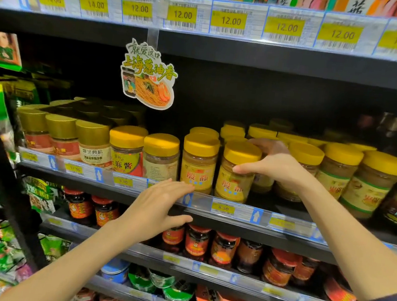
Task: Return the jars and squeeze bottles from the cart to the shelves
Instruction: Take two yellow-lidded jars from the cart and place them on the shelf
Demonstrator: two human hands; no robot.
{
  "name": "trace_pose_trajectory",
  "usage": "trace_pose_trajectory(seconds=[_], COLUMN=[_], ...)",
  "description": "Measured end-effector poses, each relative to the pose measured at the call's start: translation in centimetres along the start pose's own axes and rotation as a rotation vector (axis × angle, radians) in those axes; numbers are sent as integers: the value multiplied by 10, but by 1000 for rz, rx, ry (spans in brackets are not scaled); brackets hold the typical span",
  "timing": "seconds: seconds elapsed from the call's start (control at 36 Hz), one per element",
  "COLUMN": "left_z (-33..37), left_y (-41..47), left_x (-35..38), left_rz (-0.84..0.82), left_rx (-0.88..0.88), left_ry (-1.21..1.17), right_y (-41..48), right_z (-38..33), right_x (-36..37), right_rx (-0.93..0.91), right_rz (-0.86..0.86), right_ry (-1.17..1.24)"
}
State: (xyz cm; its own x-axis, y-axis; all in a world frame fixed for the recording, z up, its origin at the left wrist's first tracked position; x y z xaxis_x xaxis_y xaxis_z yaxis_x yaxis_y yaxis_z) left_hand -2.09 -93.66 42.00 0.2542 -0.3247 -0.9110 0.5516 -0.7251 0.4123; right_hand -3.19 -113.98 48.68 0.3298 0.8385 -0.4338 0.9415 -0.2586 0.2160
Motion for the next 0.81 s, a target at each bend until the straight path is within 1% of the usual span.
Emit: trace_pose_trajectory(seconds=[0.14, 0.39, 0.47, 0.56, 0.64, 0.72, 0.78, 0.81], left_z=[1, 3, 5, 5, 3, -5, -13, -18], left_y=[0, -2, 0, 1, -4, -18, -32, -41], left_x=[-1, -1, -2, -2, -7, -19, -27, -31], left_rz=[4, -62, -103, -159, -179, -159, -158, -169], left_rx=[4, -25, -37, -44, -51, -101, -143, -165], left_ry=[-31, -2, 9, 12, 29, 63, 104, 133], right_y=[-1, 1, -1, -7, -18, -36, -53, -60], right_z=[-3, 7, 7, 1, -17, -51, -74, -83], right_x=[2, 4, 6, 4, -6, -7, 8, 20], right_rx=[-24, 41, 37, 16, -74, -275, -425, -490], right_rz=[-4, -40, -61, -78, -21, 52, 24, -20], right_ry=[-20, -22, -41, -113, -197, -314, -313, -293])
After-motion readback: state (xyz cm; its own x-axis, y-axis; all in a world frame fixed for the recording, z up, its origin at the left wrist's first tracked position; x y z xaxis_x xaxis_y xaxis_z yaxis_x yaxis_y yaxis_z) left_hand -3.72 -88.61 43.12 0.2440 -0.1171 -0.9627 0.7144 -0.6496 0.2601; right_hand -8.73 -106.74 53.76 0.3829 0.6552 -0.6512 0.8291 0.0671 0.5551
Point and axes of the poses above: each hand's wrist, its own y-axis towards the middle knuckle, its own x-axis out of the palm, z = x × y, the point moved 10 cm from there along y, towards the middle knuckle, and after that the axes turned 15 degrees about y, right-handed, at the moved point
